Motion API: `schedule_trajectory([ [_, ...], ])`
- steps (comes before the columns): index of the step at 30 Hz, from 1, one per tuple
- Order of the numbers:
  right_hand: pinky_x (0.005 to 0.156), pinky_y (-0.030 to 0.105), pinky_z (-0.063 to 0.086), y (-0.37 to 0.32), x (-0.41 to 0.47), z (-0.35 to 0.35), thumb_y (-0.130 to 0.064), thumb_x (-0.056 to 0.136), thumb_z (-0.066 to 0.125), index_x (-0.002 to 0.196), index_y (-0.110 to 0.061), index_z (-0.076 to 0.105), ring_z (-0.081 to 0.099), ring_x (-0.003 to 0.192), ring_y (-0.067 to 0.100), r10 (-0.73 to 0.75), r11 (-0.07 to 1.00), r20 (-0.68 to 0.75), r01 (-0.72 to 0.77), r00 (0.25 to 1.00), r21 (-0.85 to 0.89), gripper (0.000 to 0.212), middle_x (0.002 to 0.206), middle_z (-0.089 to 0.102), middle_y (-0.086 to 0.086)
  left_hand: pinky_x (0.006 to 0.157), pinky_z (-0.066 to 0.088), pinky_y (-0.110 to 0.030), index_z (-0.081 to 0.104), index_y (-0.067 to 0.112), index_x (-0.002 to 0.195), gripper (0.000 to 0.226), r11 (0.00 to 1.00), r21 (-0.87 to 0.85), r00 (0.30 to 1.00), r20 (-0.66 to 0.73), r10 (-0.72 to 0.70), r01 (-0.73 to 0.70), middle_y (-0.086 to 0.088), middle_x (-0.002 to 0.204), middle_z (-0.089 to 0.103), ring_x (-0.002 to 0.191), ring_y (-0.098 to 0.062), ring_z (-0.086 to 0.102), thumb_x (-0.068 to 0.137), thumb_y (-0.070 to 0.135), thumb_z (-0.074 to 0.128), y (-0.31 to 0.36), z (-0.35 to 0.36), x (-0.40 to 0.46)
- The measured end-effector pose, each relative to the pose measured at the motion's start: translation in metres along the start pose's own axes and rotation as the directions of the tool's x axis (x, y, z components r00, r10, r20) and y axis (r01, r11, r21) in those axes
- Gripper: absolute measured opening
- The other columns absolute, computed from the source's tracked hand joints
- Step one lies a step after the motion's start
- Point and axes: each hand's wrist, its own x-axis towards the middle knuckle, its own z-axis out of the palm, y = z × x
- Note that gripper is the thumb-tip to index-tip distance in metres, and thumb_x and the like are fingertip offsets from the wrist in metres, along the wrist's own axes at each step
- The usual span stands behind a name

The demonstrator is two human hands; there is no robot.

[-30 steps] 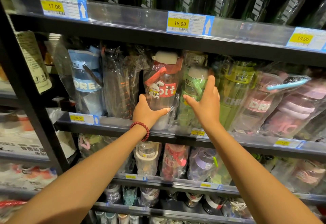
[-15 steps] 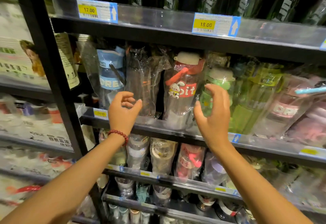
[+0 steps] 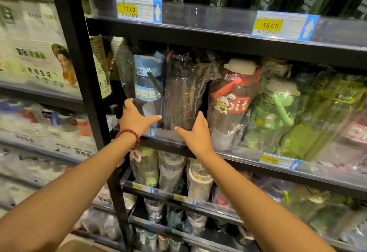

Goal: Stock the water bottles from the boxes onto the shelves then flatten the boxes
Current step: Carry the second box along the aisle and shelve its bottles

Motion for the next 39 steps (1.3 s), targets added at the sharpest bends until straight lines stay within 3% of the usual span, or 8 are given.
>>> schedule_trajectory([
  [4, 0.106, 0.038, 0.038, 0.001, 0.020, 0.001, -0.023, 0.074, 0.078, 0.143, -0.005, 0.024, 0.039, 0.132, 0.026, 0.043, 0.993, -0.002, -0.043, 0.999, 0.111, 0.089, 0.144, 0.039, 0.012, 0.100, 0.040, -0.054, 0.033, 0.014, 0.114, 0.081, 0.999, 0.018, 0.998, -0.047, 0.044, -0.043, -0.012, 0.117, 0.054, 0.109, -0.035, 0.054, 0.060, 0.050, 0.082, -0.004, 0.001, 0.011],
  [7, 0.090, 0.030, 0.043, -0.003, 0.028, 0.002, -0.016, 0.074, 0.078, 0.129, -0.005, 0.034, 0.050, 0.117, 0.025, 0.060, 0.991, 0.014, -0.061, 0.998, 0.118, 0.072, 0.129, 0.050, 0.011, 0.089, 0.047, -0.043, 0.030, 0.013, 0.107, 0.075, 0.995, -0.035, 0.996, -0.019, 0.092, -0.093, -0.008, 0.110, 0.051, 0.101, -0.029, 0.054, 0.062, 0.041, 0.084, -0.006, 0.000, 0.015],
  [13, 0.089, 0.027, 0.040, -0.008, 0.042, 0.007, -0.021, 0.071, 0.082, 0.129, -0.005, 0.027, 0.046, 0.115, 0.020, 0.102, 0.983, 0.045, -0.108, 0.994, 0.148, 0.081, 0.129, 0.045, 0.008, 0.067, 0.039, -0.031, 0.028, 0.013, 0.100, 0.069, 0.991, -0.005, 0.990, -0.025, 0.135, -0.136, 0.003, 0.088, 0.043, 0.081, -0.019, 0.049, 0.066, 0.038, 0.082, -0.008, -0.001, 0.014],
  [18, 0.086, 0.026, 0.042, -0.006, 0.042, 0.008, -0.028, 0.066, 0.085, 0.126, -0.007, 0.032, 0.052, 0.115, 0.023, 0.116, 0.986, -0.016, -0.114, 0.993, 0.119, 0.084, 0.125, 0.051, 0.007, 0.068, 0.042, -0.030, 0.032, 0.008, 0.110, 0.073, 0.990, 0.010, 0.989, -0.034, 0.144, -0.143, -0.001, 0.098, 0.048, 0.083, -0.019, 0.051, 0.067, 0.039, 0.082, -0.008, 0.001, 0.011],
  [22, 0.091, 0.037, 0.048, -0.007, 0.039, 0.014, -0.040, 0.066, 0.083, 0.133, -0.005, 0.027, 0.052, 0.114, 0.028, 0.070, 0.998, -0.119, -0.070, 0.990, 0.004, 0.094, 0.123, 0.054, 0.010, 0.067, 0.042, -0.031, 0.032, 0.007, 0.112, 0.074, 0.989, 0.026, 0.988, -0.035, 0.148, -0.148, -0.001, 0.096, 0.047, 0.081, -0.019, 0.051, 0.067, 0.040, 0.081, -0.007, 0.002, 0.011],
  [27, 0.102, 0.045, 0.041, -0.007, 0.042, 0.014, -0.047, 0.064, 0.082, 0.136, -0.010, 0.018, 0.041, 0.125, 0.027, 0.079, 0.996, 0.001, -0.079, 0.997, 0.046, 0.103, 0.136, 0.040, 0.009, 0.067, 0.043, -0.032, 0.031, 0.007, 0.112, 0.075, 0.989, 0.046, 0.990, -0.015, 0.143, -0.142, -0.002, 0.098, 0.049, 0.081, -0.020, 0.052, 0.067, 0.042, 0.081, -0.008, 0.003, 0.014],
  [32, 0.095, 0.024, 0.036, 0.000, 0.039, 0.001, -0.021, 0.076, 0.078, 0.145, -0.009, 0.010, 0.039, 0.129, 0.021, 0.086, 0.974, 0.074, -0.099, 0.994, 0.203, 0.097, 0.145, 0.035, 0.005, 0.068, 0.044, -0.032, 0.032, 0.008, 0.112, 0.075, 0.988, 0.042, 0.988, -0.016, 0.150, -0.150, -0.002, 0.100, 0.049, 0.082, -0.020, 0.052, 0.067, 0.041, 0.081, -0.009, 0.003, 0.014],
  [39, 0.088, 0.018, 0.033, 0.001, 0.037, 0.006, -0.027, 0.069, 0.083, 0.146, -0.008, 0.013, 0.043, 0.126, 0.020, 0.039, 0.984, -0.056, -0.029, 0.998, 0.178, 0.106, 0.143, 0.041, 0.007, 0.070, 0.043, -0.031, 0.032, 0.007, 0.112, 0.075, 0.988, 0.042, 0.988, -0.021, 0.153, -0.152, -0.002, 0.102, 0.048, 0.084, -0.019, 0.051, 0.067, 0.041, 0.081, -0.010, 0.004, 0.013],
])
